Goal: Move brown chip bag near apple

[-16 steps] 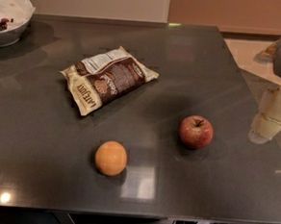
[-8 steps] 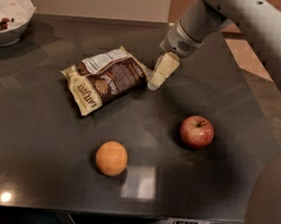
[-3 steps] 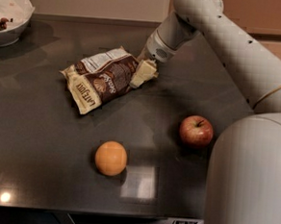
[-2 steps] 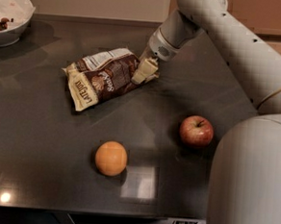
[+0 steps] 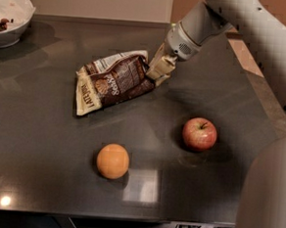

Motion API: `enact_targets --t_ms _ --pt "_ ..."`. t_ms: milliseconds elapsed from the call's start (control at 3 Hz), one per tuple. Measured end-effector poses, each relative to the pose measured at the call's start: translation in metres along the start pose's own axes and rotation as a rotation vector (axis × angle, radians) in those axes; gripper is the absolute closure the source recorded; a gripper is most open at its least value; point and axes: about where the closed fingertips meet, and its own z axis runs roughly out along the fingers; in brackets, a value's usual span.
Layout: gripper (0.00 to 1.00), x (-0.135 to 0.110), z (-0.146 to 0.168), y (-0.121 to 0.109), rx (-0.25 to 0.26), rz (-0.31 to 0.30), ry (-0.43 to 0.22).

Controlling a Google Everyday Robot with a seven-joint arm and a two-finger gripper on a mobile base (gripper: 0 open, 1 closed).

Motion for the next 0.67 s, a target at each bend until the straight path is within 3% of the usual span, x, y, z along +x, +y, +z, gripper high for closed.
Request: enact_targets --t_ms 667 --pt "1.0 0.04 -0.052 0.018 -0.054 -0.1 -0.05"
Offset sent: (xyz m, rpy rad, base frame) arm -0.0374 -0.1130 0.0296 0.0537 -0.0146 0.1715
